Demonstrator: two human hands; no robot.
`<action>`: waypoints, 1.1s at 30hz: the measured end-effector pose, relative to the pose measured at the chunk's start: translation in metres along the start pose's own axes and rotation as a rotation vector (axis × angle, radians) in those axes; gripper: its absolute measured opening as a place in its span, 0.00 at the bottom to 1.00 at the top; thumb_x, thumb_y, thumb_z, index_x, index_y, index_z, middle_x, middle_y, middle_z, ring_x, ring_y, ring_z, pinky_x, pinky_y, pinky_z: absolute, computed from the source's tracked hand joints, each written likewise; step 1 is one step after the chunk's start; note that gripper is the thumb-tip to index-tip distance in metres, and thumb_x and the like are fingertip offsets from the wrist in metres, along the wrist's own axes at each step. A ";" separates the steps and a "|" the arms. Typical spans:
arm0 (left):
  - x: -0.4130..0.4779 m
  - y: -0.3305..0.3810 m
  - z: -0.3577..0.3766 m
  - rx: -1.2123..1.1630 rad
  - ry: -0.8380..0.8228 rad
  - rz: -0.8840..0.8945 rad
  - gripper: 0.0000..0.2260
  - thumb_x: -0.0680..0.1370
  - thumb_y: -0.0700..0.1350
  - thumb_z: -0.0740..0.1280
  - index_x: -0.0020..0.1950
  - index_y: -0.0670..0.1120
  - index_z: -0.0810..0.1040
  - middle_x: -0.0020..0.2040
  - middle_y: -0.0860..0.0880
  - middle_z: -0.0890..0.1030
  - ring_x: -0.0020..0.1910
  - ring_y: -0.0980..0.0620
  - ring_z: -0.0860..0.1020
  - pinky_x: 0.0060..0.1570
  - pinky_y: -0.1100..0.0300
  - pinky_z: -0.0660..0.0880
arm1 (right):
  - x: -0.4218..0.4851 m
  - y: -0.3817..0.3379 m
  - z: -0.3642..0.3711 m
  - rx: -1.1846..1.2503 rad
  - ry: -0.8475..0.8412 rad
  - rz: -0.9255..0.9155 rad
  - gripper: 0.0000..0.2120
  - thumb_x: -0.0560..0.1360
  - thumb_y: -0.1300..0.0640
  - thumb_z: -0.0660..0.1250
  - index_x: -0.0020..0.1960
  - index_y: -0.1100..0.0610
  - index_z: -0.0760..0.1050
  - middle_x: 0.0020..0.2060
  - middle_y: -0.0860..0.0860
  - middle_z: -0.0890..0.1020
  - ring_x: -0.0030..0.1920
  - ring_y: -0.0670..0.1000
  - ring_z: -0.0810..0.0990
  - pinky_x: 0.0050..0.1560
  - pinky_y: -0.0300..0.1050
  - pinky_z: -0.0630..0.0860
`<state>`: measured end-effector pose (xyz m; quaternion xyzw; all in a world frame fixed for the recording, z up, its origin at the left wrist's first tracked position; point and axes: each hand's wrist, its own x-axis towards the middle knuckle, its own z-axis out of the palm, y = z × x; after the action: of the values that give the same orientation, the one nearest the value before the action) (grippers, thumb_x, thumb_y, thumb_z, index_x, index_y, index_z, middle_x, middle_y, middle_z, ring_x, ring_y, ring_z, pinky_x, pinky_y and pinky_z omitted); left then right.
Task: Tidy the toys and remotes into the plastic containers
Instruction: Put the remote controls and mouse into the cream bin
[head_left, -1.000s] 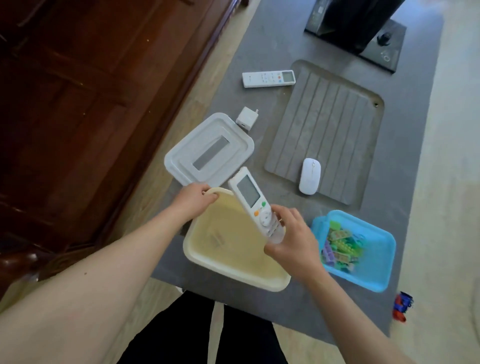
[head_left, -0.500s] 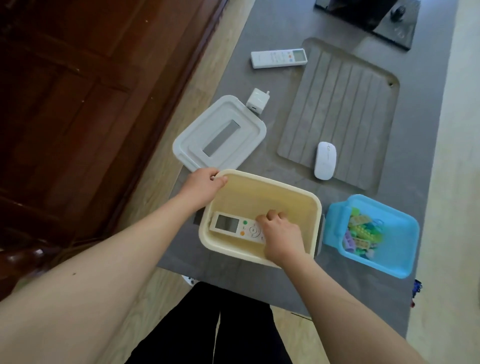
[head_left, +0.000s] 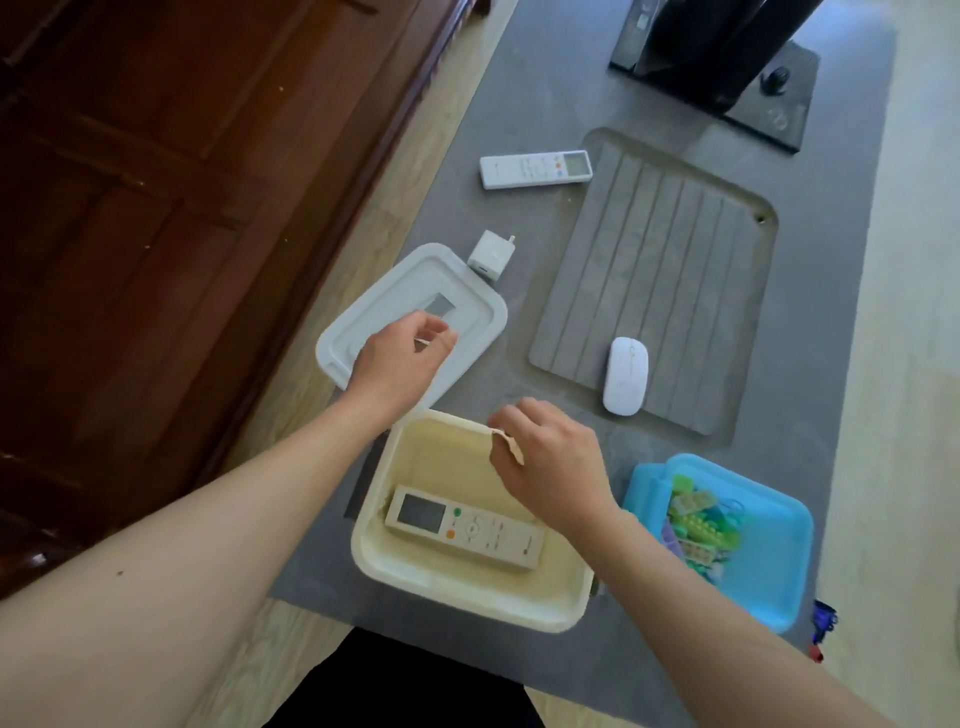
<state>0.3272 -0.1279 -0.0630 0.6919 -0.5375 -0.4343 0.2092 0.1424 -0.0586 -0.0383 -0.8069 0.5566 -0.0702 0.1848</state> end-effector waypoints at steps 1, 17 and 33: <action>0.006 0.008 0.001 0.010 0.002 0.025 0.12 0.79 0.55 0.62 0.55 0.50 0.77 0.51 0.55 0.79 0.50 0.54 0.77 0.49 0.56 0.73 | 0.013 0.004 -0.006 0.019 0.022 0.045 0.06 0.72 0.60 0.68 0.48 0.56 0.80 0.39 0.50 0.80 0.38 0.52 0.78 0.31 0.47 0.75; 0.218 0.076 0.041 0.476 -0.023 0.194 0.28 0.76 0.48 0.68 0.72 0.43 0.64 0.71 0.44 0.66 0.70 0.44 0.63 0.68 0.51 0.62 | 0.220 0.153 -0.019 0.034 -0.092 0.377 0.28 0.72 0.61 0.62 0.71 0.52 0.62 0.58 0.54 0.73 0.61 0.56 0.71 0.51 0.47 0.69; 0.272 0.067 0.072 0.428 -0.088 0.165 0.20 0.76 0.44 0.62 0.68 0.50 0.71 0.51 0.51 0.83 0.54 0.45 0.78 0.57 0.52 0.73 | 0.250 0.205 0.012 0.262 0.127 0.558 0.27 0.76 0.53 0.63 0.73 0.55 0.60 0.60 0.57 0.76 0.60 0.58 0.74 0.56 0.51 0.70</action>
<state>0.2426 -0.3893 -0.1527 0.6548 -0.6806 -0.3214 0.0687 0.0596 -0.3509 -0.1497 -0.5862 0.7533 -0.1384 0.2643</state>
